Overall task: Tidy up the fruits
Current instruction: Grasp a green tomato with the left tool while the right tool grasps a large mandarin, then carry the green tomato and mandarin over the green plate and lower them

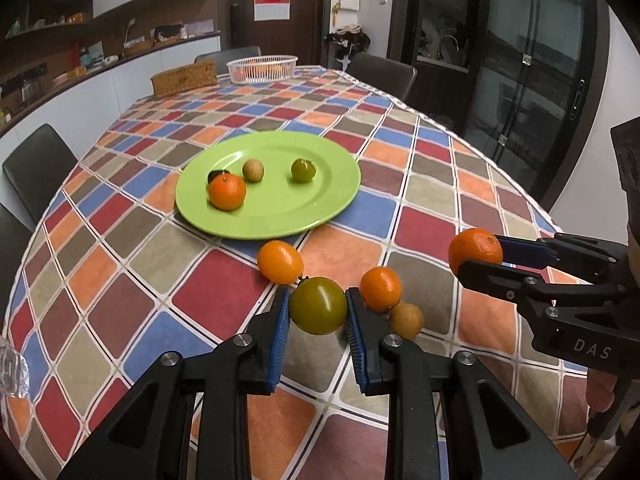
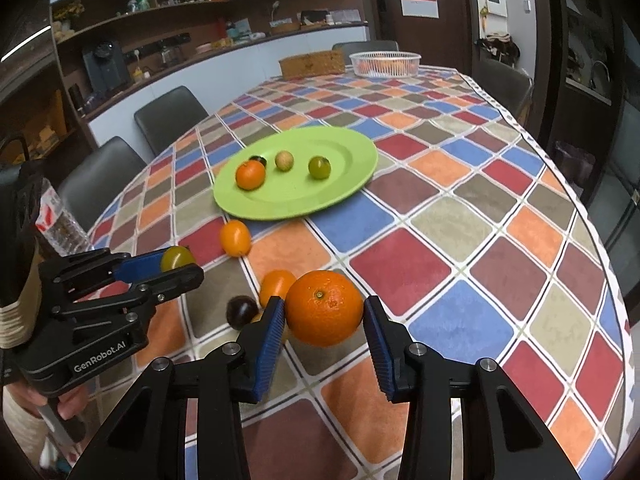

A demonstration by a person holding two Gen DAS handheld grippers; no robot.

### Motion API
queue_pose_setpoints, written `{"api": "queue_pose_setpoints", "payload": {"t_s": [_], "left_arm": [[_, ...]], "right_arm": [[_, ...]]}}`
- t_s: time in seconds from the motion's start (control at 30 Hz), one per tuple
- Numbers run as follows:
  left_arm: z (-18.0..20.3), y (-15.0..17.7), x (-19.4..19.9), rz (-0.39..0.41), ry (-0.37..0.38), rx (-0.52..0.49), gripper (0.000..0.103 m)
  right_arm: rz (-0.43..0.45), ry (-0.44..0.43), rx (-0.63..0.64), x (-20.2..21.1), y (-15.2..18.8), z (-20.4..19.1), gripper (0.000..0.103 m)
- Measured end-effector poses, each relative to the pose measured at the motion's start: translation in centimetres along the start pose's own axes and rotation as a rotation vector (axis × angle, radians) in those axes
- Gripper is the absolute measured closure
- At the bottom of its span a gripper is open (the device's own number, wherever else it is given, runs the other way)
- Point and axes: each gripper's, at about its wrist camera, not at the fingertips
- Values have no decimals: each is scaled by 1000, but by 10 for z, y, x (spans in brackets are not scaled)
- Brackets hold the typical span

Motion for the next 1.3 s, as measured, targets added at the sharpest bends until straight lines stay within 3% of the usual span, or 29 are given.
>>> {"api": "queue_pose_setpoints", "payload": {"t_s": [0.4,0.73,1.3], "left_arm": [[2,-18,17,68,-28,-20,76],[-9,-53,14,97,-22,-7,76],[-55,-125,-33,27,-28,47,76]], "right_arm": [[62,-31,36,12,-20,-10,61],[88,-47,74,7,-56,-11,61],[49,-44,108,-38,-149,-2,61]]}}
Point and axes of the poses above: each gripper's, at about its wrist camera, not at the fingertips, and x roughly against the way its jaws point, z to its right, y to its underside, and after that the axes turned 9 degrees about -z, right-handed
